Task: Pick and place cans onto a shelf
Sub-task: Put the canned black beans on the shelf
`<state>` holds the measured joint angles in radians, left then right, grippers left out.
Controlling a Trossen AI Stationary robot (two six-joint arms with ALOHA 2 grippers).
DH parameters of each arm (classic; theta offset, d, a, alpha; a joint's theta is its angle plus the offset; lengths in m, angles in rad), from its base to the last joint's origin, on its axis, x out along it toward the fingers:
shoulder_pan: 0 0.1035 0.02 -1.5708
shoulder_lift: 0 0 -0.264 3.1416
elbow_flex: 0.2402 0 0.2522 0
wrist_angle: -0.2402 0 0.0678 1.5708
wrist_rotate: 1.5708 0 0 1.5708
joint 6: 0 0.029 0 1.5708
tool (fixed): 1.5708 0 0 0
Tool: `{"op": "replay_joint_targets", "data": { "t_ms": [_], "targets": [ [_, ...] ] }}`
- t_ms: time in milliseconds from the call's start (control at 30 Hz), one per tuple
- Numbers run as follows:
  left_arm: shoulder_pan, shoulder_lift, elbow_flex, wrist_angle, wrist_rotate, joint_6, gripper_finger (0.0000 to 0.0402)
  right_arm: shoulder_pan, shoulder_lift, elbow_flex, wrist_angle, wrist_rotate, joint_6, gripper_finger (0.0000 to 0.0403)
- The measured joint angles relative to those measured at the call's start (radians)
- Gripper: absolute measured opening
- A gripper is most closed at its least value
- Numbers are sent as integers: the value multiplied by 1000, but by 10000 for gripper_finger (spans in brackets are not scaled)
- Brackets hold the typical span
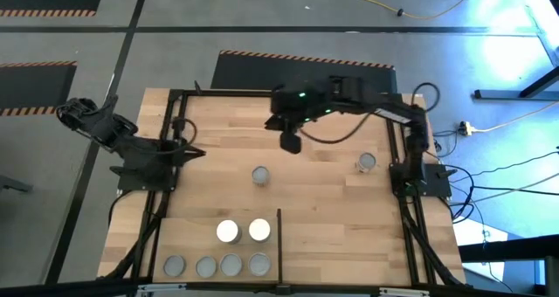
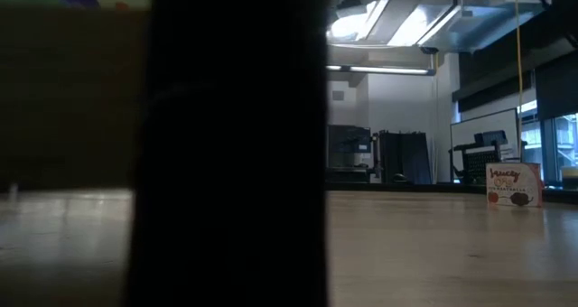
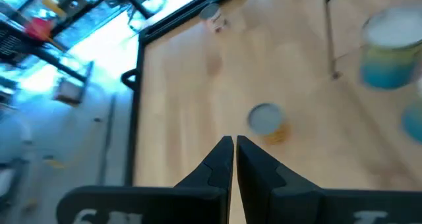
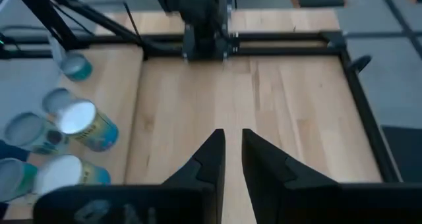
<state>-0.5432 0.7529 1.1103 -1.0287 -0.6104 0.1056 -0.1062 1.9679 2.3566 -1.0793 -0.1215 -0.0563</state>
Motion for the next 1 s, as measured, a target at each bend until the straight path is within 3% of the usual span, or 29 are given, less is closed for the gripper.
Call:
{"op": "replay_joint_targets", "data": {
  "t_ms": [100,367,600,833,1000],
  "targets": [
    [47,17,0,24,29,58,9,0,-49,0,-1,0,0,54],
    [171,79,0,113,-3,0,12,0,-112,0,-31,23,-1,54],
    [295,177,0,86,171,-3,39,0,-116,0,-119,24,-5,54],
    [414,317,0,102,291,222,38,0,-154,-1,-130,24,-43,54],
    [472,420,0,176,473,365,30,0,-211,-1,-129,24,-43,54]
  ]
}}
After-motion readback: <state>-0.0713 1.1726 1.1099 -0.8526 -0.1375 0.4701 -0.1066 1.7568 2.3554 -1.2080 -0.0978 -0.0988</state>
